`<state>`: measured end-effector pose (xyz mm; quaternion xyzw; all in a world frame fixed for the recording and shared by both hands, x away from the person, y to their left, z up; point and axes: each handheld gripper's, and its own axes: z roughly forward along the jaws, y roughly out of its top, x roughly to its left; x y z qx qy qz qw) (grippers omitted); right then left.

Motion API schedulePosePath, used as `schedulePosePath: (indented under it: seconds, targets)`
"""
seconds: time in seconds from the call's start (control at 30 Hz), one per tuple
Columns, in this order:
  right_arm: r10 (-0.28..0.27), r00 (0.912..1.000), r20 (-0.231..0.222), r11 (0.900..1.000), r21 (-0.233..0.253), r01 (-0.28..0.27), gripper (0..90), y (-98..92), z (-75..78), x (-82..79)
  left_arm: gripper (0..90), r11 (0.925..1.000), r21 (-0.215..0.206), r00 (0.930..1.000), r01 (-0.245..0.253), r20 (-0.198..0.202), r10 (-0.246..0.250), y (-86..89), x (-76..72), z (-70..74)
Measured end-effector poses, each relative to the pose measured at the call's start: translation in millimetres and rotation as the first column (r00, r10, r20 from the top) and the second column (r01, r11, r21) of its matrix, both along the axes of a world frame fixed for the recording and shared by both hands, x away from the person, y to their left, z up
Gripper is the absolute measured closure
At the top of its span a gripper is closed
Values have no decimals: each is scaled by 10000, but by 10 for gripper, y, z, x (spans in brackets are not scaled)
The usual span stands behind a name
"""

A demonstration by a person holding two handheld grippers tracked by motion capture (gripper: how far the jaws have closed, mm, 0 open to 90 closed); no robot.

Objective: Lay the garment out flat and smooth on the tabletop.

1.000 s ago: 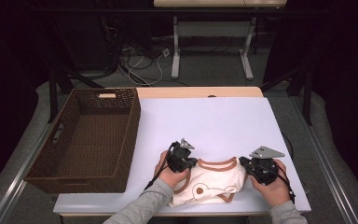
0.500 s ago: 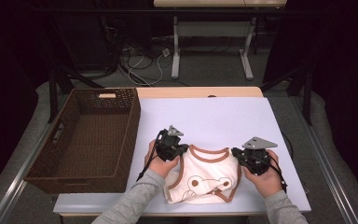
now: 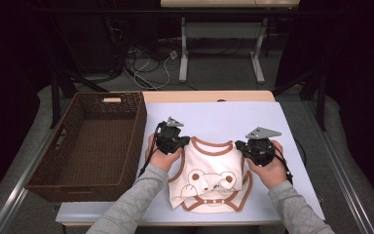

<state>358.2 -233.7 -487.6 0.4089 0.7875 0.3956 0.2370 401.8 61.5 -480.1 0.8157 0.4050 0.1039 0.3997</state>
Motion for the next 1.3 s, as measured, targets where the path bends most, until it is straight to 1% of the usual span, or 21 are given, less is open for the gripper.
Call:
schedulePosePath:
  seconds: [0.03, 0.1, 0.13, 0.17, 0.33, 0.37, 0.4, 0.53, 0.6, 0.63, 0.67, 0.7, 0.73, 0.77, 0.87, 1.0, 1.03, 1.17, 1.2, 1.23, 1.3]
  targets:
    - [-38, 10000, -66, 10000, -47, 38, 871, 4, 13, 29, 900, 10000, -25, 10000, -25, -74, 25, 11, 21, 5]
    - [-66, 10000, -58, 10000, 60, 67, 871, 20, 27, 92, 900, 9999, -59, 9999, -92, -142, 91, 26, 59, 11]
    - [-75, 9999, -69, 10000, 55, 76, 871, 22, 37, 120, 900, 10000, 21, 9999, -76, -101, 76, 34, 81, 16]
    - [-111, 9999, -117, 9999, 93, 112, 871, 29, 46, 146, 900, 9999, -49, 9998, -135, -142, 135, 32, 97, 15]
    - [-243, 9997, -96, 9996, 165, 245, 871, 54, 108, 273, 900, 9998, 62, 9997, -200, -132, 201, 47, 186, 44]
    - [-239, 9996, -126, 9996, 122, 241, 871, 57, 122, 288, 900, 9998, -7, 9996, -212, -164, 212, 49, 199, 56]
    - [-255, 9997, -62, 9996, 131, 256, 871, 65, 135, 305, 900, 9997, -21, 9996, -261, -142, 260, 47, 210, 70]
    - [-253, 9997, 17, 9997, -37, 253, 871, 96, 200, 381, 900, 9996, 96, 9996, -282, 64, 281, 61, 276, 126]
    - [-291, 9996, 50, 9995, -135, 292, 871, 105, 220, 413, 900, 9993, 51, 9993, -373, 15, 373, 64, 319, 136]
    - [-295, 9995, 98, 9995, -90, 296, 871, 117, 223, 442, 900, 9992, 112, 9993, -372, 42, 371, 75, 347, 142]
    - [-315, 9994, 107, 9993, -216, 317, 871, 122, 234, 461, 900, 9991, 64, 9991, -417, 1, 417, 77, 364, 146]
    - [-329, 9992, 207, 9993, -169, 333, 871, 128, 236, 475, 900, 9988, 1, 9988, -495, -11, 495, 78, 383, 152]
    - [-336, 9992, 205, 9992, -203, 341, 871, 131, 245, 499, 900, 9989, 69, 9989, -460, 53, 459, 84, 410, 165]
    - [-377, 9991, 189, 9990, -243, 382, 871, 138, 266, 528, 900, 9988, 42, 9988, -491, 74, 491, 81, 427, 175]
    - [-467, 9988, 155, 9988, -124, 469, 872, 143, 335, 608, 900, 9985, 70, 9984, -547, 126, 546, 82, 489, 200]
    - [-660, 9978, 107, 9978, 87, 659, 872, 132, 402, 713, 900, 9972, -85, 9972, -747, 46, 748, 75, 592, 238]
    - [-704, 9975, 102, 9975, -47, 704, 872, 133, 415, 745, 900, 9970, -96, 9970, -766, 91, 767, 72, 610, 248]
    - [-829, 9962, 275, 9963, -204, 834, 872, 126, 494, 824, 900, 9966, -42, 9962, -818, 283, 819, 38, 702, 331]
    - [-910, 9953, 328, 9956, -182, 916, 872, 124, 519, 842, 900, 9961, -95, 9957, -874, 314, 877, 24, 711, 350]
    - [-956, 9948, 344, 9952, -168, 962, 872, 120, 537, 858, 900, 9963, -16, 9955, -855, 409, 855, 12, 732, 387]
    - [-1084, 9934, 378, 9939, -141, 1090, 872, 102, 580, 901, 900, 9964, -36, 9950, -852, 516, 853, -16, 760, 446]
